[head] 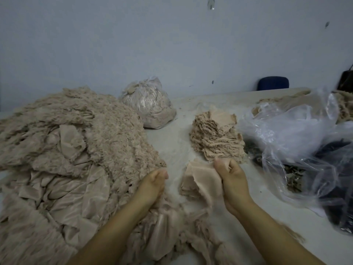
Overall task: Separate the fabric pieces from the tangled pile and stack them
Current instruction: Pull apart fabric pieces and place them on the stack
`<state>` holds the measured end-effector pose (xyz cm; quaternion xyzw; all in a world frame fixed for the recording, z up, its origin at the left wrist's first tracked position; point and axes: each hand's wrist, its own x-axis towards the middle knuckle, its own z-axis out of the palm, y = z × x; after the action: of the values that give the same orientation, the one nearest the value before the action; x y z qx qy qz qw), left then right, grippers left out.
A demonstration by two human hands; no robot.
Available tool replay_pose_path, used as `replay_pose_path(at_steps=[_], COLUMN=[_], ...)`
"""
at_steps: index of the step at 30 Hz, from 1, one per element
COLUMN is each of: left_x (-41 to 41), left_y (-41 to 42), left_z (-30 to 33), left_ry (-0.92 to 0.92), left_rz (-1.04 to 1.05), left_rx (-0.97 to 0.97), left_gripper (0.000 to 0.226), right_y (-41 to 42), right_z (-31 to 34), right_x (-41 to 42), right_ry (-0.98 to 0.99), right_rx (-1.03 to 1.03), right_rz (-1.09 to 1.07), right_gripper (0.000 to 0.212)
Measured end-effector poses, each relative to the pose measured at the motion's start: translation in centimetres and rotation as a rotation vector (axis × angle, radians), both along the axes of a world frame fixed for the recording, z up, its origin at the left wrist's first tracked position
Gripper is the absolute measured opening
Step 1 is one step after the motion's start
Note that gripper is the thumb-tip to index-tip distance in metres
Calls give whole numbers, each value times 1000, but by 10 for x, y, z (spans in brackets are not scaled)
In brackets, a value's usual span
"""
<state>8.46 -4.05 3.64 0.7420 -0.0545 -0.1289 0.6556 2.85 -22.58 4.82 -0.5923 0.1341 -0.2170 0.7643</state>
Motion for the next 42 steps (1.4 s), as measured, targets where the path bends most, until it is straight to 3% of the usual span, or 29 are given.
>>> replay_pose_path(at_steps=[2,4,7,9,14,17,20,23,25,26,29,31,34,36,37,39,40,42], left_x=[-5,-15,-26,-26,-12,-2,6,22,33,39,57,61,58,52,47,33,25,9], left_y=[-9,-25,-41,-39,-26,-27,-36,-52,-60,-63,-64,-59,-48,-29,-17,10,24,44], left_z=[2,4,1,-3,1,6,11,9,7,5,-5,-14,-21,-11,-1,24,33,36], left_ry=[47,125,182,146,120,160,350,330,267,182,-115,-130,-117,-307,-380,-345,-278,-235], left_rz=[-135,-315,-250,-203,-386,-350,-290,-119,39,87,73,-48,-141,-131,-198,-545,-746,-996], left_rx=[-32,-176,-333,-259,111,173,-14,-188,-322,-295,88,279,311,359,350,346,427,737], left_gripper=[44,44,30,31,38,45,46,52,44,39,32,30,23,8,12,9,7,29], right_y=[7,20,22,10,-6,-11,4,10,2,-4,-18,-27,-37,-36,-31,-10,4,31], right_z=[1,-2,-1,-3,-10,-13,-12,-6,-6,-9,-23,-36,-51,-48,-44,-35,-34,-36], right_x=[2,6,17,24,32,37,39,43,49,53,60,59,49,40,35,22,13,-7], right_ry=[18,15,-32,-42,-16,19,39,-20,-25,-3,128,262,423,407,331,127,52,-20], right_rx=[-86,-90,-29,-26,-60,-133,-164,-37,-89,-154,-403,-556,-825,-944,-949,-831,-744,-662], right_rz=[61,109,-39,-155,-275,-234,-61,35,-29,-83,-206,-190,-165,-212,-233,-165,-42,265], right_gripper=[17,19,26,30,31,27,22,19,19,20,22,21,36,43,38,17,10,12])
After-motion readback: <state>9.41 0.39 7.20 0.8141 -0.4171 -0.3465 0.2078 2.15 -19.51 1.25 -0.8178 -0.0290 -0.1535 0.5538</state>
